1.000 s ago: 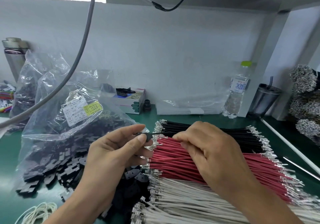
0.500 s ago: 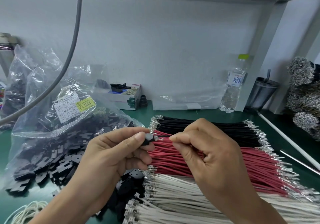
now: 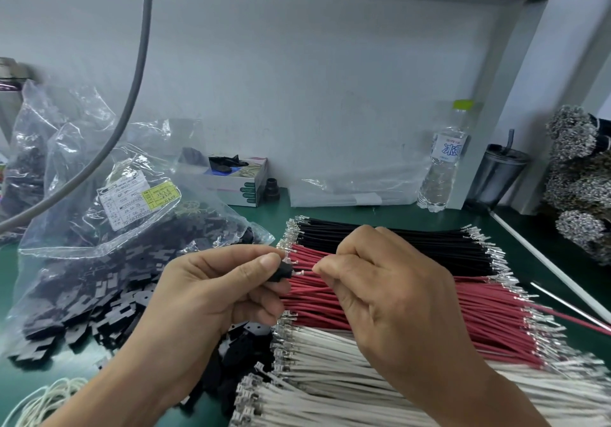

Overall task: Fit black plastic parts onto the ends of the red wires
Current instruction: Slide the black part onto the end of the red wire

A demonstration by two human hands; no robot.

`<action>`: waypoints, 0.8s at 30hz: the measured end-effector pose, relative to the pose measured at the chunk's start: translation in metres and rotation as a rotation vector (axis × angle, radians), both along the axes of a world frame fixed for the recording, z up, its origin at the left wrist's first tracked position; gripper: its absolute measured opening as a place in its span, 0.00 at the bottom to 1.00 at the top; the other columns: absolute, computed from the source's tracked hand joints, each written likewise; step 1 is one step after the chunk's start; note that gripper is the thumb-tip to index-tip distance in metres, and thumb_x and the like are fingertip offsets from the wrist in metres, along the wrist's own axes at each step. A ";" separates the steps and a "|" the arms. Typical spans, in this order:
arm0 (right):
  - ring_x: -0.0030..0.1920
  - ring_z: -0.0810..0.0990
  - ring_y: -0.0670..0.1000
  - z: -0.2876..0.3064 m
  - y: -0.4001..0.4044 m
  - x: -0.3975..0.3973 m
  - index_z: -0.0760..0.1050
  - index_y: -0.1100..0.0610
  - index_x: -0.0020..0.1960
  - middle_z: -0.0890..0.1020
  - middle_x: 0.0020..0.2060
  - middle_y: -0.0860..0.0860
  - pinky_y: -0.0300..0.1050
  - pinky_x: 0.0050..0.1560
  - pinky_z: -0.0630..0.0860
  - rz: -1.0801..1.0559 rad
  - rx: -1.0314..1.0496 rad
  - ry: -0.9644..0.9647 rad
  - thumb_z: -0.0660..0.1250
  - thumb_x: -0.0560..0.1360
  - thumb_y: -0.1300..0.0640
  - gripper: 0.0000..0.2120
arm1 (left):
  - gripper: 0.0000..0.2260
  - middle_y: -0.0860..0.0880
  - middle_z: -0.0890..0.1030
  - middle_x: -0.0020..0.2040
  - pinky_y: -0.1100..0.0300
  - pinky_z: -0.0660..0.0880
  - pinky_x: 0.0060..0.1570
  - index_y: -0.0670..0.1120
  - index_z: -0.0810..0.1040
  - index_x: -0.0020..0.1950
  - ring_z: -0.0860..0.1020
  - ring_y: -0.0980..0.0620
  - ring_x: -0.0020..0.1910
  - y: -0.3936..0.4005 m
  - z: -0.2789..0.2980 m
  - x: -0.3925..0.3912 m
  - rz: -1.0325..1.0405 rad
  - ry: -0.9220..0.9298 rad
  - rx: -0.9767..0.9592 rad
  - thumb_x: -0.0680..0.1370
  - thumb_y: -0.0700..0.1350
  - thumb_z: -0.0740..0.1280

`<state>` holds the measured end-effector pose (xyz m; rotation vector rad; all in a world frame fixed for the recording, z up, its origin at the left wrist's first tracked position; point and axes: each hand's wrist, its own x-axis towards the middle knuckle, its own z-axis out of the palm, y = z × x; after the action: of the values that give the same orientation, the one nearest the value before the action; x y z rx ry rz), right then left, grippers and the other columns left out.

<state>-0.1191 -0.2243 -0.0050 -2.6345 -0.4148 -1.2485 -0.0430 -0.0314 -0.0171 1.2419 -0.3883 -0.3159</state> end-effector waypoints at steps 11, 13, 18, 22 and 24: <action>0.43 0.79 0.44 0.000 0.003 -0.001 0.83 0.53 0.48 0.78 0.42 0.42 0.43 0.40 0.78 0.055 0.241 0.124 0.67 0.78 0.53 0.07 | 0.14 0.49 0.87 0.40 0.59 0.84 0.37 0.62 0.88 0.47 0.86 0.51 0.34 -0.005 0.001 -0.011 0.232 -0.575 0.305 0.66 0.44 0.78; 0.42 0.79 0.44 0.001 0.001 -0.002 0.83 0.53 0.47 0.78 0.42 0.43 0.42 0.41 0.78 0.039 0.206 0.118 0.68 0.78 0.53 0.06 | 0.13 0.51 0.87 0.37 0.60 0.83 0.35 0.62 0.88 0.46 0.85 0.51 0.31 -0.004 0.001 -0.011 0.233 -0.555 0.325 0.67 0.45 0.77; 0.41 0.77 0.44 0.002 0.001 -0.002 0.82 0.54 0.46 0.78 0.41 0.44 0.39 0.41 0.76 0.020 0.135 0.092 0.67 0.78 0.54 0.07 | 0.10 0.47 0.86 0.34 0.63 0.81 0.32 0.57 0.89 0.45 0.85 0.49 0.28 -0.004 0.001 -0.011 0.160 -0.431 0.266 0.65 0.47 0.78; 0.41 0.77 0.44 0.000 0.003 -0.002 0.82 0.55 0.46 0.77 0.41 0.44 0.40 0.40 0.76 0.050 0.160 0.103 0.63 0.80 0.51 0.11 | 0.09 0.44 0.86 0.33 0.62 0.81 0.32 0.55 0.89 0.46 0.84 0.47 0.28 -0.005 0.000 -0.012 0.101 -0.405 0.249 0.66 0.49 0.77; 0.41 0.77 0.44 -0.002 0.004 -0.003 0.81 0.55 0.45 0.77 0.41 0.44 0.41 0.40 0.76 0.060 0.155 0.107 0.62 0.80 0.51 0.12 | 0.09 0.44 0.86 0.32 0.62 0.80 0.30 0.55 0.89 0.46 0.84 0.47 0.27 -0.005 0.000 -0.013 0.081 -0.407 0.256 0.66 0.49 0.77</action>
<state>-0.1222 -0.2204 -0.0067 -2.5243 -0.3610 -1.0705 -0.0562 -0.0367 -0.0171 1.5735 -0.6591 -0.0391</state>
